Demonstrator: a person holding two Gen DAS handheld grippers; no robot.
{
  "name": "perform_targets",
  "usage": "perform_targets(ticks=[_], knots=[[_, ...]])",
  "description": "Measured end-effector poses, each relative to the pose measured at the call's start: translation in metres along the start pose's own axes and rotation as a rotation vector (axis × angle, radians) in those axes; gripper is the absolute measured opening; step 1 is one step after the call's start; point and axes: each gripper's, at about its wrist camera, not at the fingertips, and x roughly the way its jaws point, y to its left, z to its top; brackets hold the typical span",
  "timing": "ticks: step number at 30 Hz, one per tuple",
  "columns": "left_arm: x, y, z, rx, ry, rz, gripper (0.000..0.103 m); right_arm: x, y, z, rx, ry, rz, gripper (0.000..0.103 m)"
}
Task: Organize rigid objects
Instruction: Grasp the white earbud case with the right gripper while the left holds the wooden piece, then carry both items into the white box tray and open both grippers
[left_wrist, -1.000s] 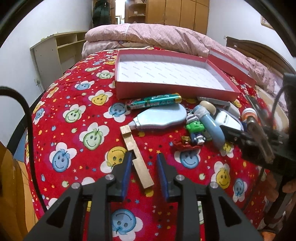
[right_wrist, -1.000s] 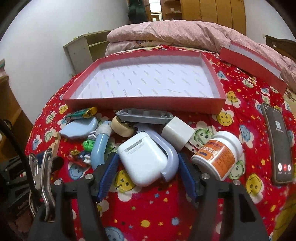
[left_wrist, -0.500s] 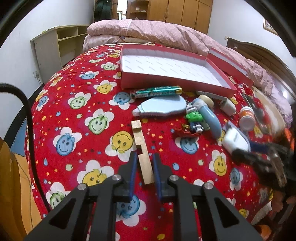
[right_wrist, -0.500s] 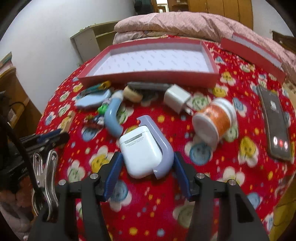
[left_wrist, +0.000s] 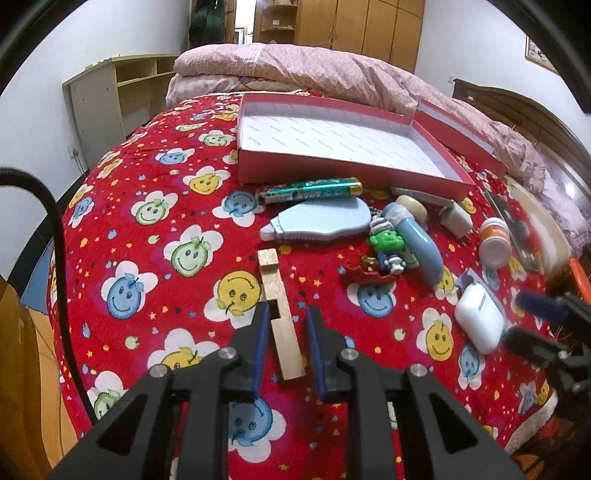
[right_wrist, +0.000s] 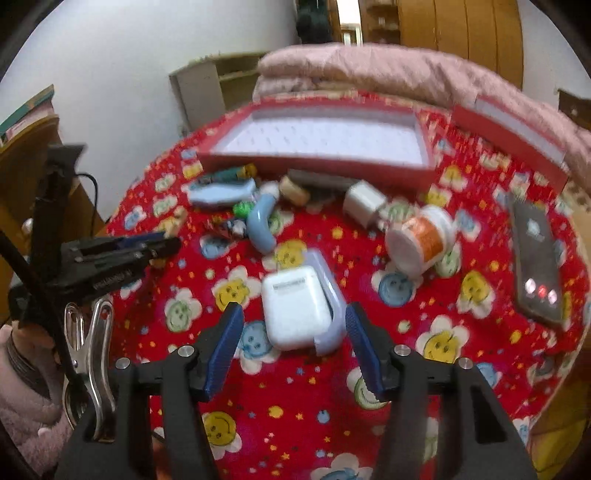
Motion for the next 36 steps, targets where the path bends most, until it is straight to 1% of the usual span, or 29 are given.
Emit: perform_targets(ticks=[2,5,8,12,14,15,16,17,20,22,24,25,27,28,31,36], knots=[[0.001,-0.001,0.001,0.004,-0.002,0.003,0.021,-0.005,0.005,0.001,-0.032,-0.024,0.015,0.059],[0.001,-0.002,0.002,-0.004,-0.003,0.001,0.023,0.001,0.012,0.002,-0.065,0.006,0.046,0.059],[0.001,-0.002,0.002,-0.003,-0.001,-0.002,0.023,0.013,0.015,0.003,-0.090,0.037,0.035,0.059],[0.001,-0.001,0.002,-0.009,-0.002,-0.008,0.023,0.030,0.013,0.003,-0.106,0.071,-0.005,0.059],[0.001,-0.001,0.002,-0.004,-0.005,-0.005,0.025,0.042,0.007,0.002,-0.087,0.105,0.007,0.059],[0.002,-0.002,0.002,-0.003,-0.004,-0.006,0.027,0.045,0.004,0.001,-0.074,0.110,0.013,0.059],[0.001,-0.002,0.002,-0.002,-0.011,-0.007,0.028,0.044,0.004,0.002,-0.078,0.089,0.012,0.059],[0.002,-0.003,0.002,0.000,-0.010,-0.008,0.029,0.045,0.004,0.002,-0.083,0.092,0.010,0.059],[0.003,-0.005,0.003,0.007,-0.018,0.001,0.029,0.046,0.006,0.002,-0.099,0.086,0.003,0.058],[0.003,-0.005,0.003,0.008,-0.018,0.008,0.026,0.044,0.007,0.002,-0.102,0.085,0.003,0.045],[0.002,-0.003,0.004,0.006,-0.016,0.019,0.014,0.043,0.008,0.002,-0.100,0.082,0.005,0.045],[0.002,0.000,0.004,-0.003,-0.010,0.010,0.012,0.043,0.008,0.002,-0.098,0.082,0.010,0.045],[0.000,0.006,0.004,-0.040,0.005,-0.022,0.012,0.040,0.010,0.003,-0.100,0.076,0.021,0.045],[-0.002,0.008,0.004,-0.047,0.006,-0.026,0.012,0.037,0.011,0.003,-0.102,0.071,0.027,0.045],[-0.011,0.006,0.003,-0.030,-0.012,-0.009,0.012,0.030,0.014,0.004,-0.110,0.048,0.040,0.045],[-0.028,-0.001,0.007,-0.029,-0.039,-0.038,0.012,0.022,0.016,0.009,-0.099,0.020,0.060,0.045]])
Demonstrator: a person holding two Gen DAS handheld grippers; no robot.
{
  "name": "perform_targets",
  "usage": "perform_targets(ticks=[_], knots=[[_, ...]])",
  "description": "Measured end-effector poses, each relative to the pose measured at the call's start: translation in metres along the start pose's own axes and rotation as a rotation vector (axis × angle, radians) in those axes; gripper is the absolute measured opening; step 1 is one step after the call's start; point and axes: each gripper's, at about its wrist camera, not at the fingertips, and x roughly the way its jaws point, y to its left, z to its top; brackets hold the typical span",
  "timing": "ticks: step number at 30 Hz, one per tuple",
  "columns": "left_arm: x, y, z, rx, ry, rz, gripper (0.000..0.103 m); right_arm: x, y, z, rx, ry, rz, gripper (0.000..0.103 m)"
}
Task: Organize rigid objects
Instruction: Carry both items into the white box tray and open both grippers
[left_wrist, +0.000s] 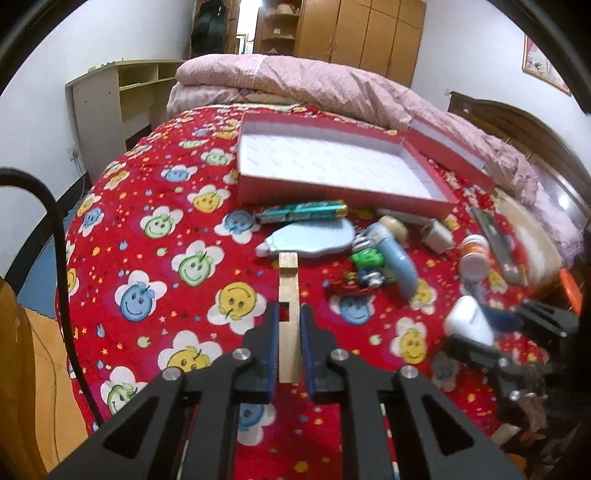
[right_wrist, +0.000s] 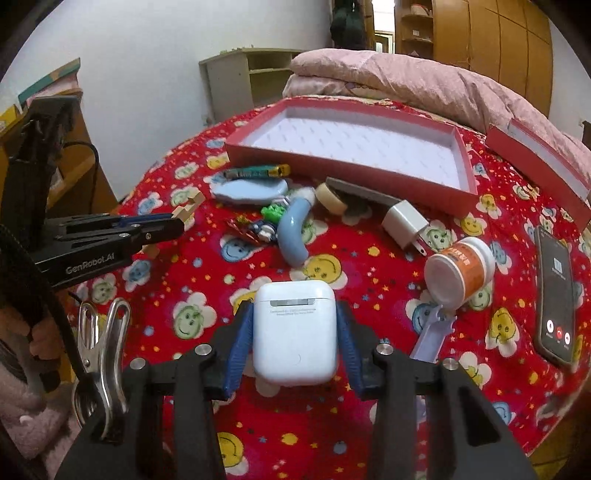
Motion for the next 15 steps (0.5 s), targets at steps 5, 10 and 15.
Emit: perform_targets(ticks=[5,10,15], knots=[[-0.012,-0.008,0.008,0.017,-0.031,-0.004,0.012,-0.005,-0.004,0.003,0.026,-0.016,0.005,0.045],[-0.014,-0.013,0.016,0.021,-0.039,-0.005,0.012,-0.011,-0.010,0.008,0.065,-0.037,0.046,0.045],[-0.013,-0.017,0.022,0.023,-0.040,-0.016,0.012,-0.013,-0.017,0.012,0.074,-0.042,0.024,0.045]])
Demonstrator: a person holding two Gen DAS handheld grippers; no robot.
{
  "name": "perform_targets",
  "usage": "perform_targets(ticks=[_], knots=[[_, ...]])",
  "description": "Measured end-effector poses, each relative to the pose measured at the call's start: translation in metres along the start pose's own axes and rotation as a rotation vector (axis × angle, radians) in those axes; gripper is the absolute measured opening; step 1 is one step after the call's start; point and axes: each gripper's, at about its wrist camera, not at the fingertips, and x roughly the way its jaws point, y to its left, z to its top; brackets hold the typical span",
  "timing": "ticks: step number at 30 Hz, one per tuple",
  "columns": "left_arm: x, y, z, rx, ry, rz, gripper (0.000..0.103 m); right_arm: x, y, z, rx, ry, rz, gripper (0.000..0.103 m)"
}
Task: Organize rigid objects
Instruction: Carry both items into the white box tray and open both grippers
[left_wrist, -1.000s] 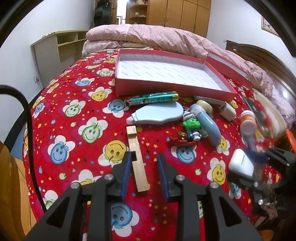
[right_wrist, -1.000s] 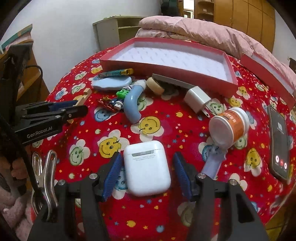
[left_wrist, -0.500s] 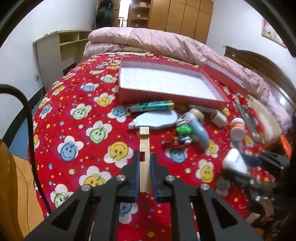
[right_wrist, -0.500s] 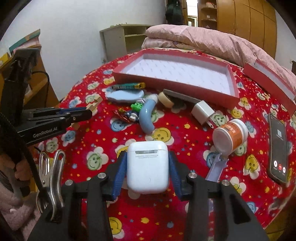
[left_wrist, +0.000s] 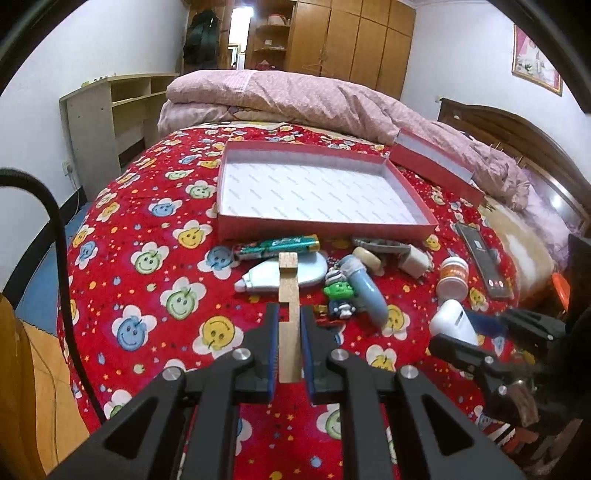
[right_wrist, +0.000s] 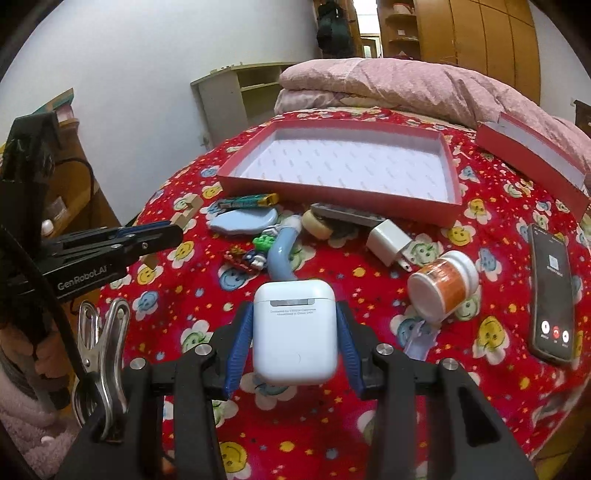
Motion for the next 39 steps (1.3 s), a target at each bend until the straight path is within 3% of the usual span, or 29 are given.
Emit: perform_targets(ticks=[7,18,25,39], knots=[[0.003,-0.009,0.022,0.018,-0.019,-0.010,0.012,-0.002,-0.020,0.026,0.048,-0.008,-0.008,0.045],[0.011,-0.019,0.088,0.045,-0.065,0.010,0.012,0.006,-0.043,0.089,0.057,-0.022,-0.058,0.045],[0.037,-0.020,0.116,0.036,-0.027,0.038,0.012,0.023,-0.062,0.120,0.092,-0.018,-0.073,0.045],[0.105,-0.022,0.135,0.038,0.061,0.054,0.012,0.075,-0.092,0.151,0.138,-0.008,-0.117,0.045]])
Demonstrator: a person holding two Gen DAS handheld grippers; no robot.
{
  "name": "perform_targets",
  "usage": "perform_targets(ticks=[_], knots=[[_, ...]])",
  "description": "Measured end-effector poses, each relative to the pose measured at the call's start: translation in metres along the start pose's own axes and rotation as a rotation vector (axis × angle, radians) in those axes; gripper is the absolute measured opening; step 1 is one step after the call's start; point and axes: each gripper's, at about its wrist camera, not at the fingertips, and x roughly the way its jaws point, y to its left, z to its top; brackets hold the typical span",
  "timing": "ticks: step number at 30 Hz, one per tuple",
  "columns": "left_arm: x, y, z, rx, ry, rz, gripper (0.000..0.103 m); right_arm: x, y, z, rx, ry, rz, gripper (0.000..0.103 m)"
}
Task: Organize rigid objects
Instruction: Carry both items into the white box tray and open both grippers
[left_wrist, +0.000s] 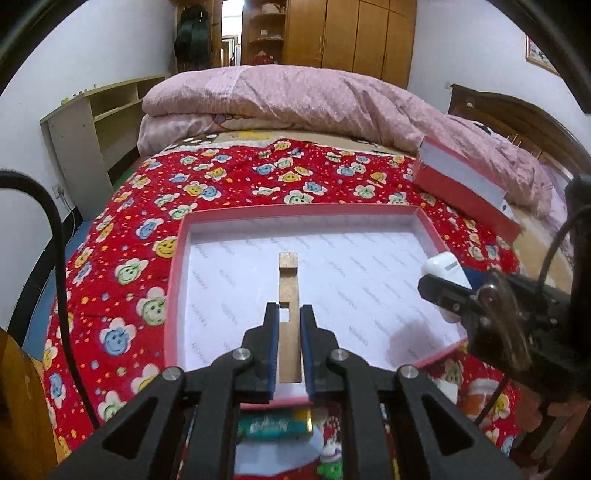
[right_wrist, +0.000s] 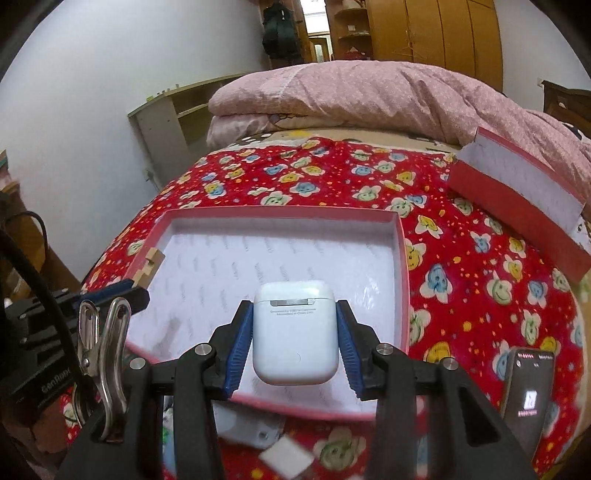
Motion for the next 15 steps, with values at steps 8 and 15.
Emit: perform_targets(ticks=[8,15], knots=[[0.038,-0.004,0.011,-0.008,0.042,0.018,0.012,0.029,-0.013,0.009,0.016,0.021,0.005,0.045],[0.062,-0.006,0.012,-0.004,0.070,0.031,0.012,0.049,-0.018,0.006,0.023,0.058,0.004,0.045]])
